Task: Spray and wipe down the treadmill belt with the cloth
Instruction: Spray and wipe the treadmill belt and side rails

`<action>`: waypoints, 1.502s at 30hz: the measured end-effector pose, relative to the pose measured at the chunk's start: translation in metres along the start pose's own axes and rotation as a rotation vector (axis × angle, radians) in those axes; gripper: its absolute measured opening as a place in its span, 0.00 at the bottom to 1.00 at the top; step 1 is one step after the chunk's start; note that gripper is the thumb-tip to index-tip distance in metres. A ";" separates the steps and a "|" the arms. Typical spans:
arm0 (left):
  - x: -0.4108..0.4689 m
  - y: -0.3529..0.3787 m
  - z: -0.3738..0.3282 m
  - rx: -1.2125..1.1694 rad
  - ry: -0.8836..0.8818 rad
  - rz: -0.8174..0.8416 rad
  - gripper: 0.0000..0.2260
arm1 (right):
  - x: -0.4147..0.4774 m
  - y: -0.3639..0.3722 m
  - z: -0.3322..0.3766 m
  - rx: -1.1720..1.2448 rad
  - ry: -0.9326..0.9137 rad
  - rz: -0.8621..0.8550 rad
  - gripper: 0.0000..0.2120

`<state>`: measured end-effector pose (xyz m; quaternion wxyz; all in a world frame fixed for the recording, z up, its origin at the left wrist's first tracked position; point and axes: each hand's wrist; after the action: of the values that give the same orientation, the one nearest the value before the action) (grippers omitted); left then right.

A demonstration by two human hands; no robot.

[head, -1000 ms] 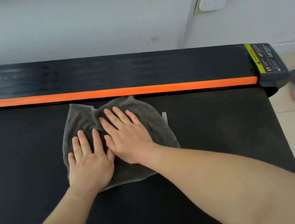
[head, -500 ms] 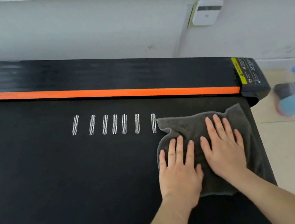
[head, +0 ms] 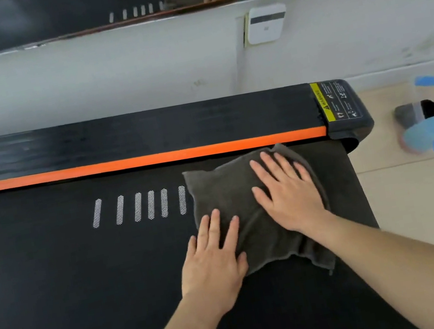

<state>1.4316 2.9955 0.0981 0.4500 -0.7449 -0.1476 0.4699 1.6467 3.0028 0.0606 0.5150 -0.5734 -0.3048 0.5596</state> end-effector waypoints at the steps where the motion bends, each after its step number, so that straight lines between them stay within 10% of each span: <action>1: 0.009 -0.002 -0.020 -0.001 0.029 0.015 0.27 | -0.005 -0.001 -0.019 0.009 0.084 -0.018 0.31; 12: 0.004 0.003 -0.043 0.097 0.084 0.053 0.26 | -0.080 0.016 -0.029 0.104 0.430 0.007 0.34; 26: -0.125 0.050 0.112 -0.037 -0.394 0.112 0.30 | -0.081 0.065 0.189 0.008 -0.510 0.137 0.27; 33: -0.079 0.064 0.002 -0.089 -0.045 0.026 0.29 | -0.110 0.046 0.018 -0.017 -0.008 0.031 0.29; 38: -0.065 0.057 -0.024 -0.117 -0.023 -0.020 0.26 | -0.127 0.049 0.027 0.088 0.321 0.022 0.30; 45: -0.135 0.089 0.076 -0.138 -0.260 -0.052 0.25 | -0.133 0.070 0.168 -0.008 -0.137 0.123 0.29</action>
<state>1.2812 2.9000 0.0906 0.3866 -0.7029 -0.2560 0.5395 1.4447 2.9014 0.0653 0.4551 -0.5536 -0.3057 0.6269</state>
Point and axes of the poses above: each hand's wrist, its own x-axis towards the middle knuckle, its own y-axis out of the palm, z = x × y, and after that the axes turned 11 degrees about z, right-handed
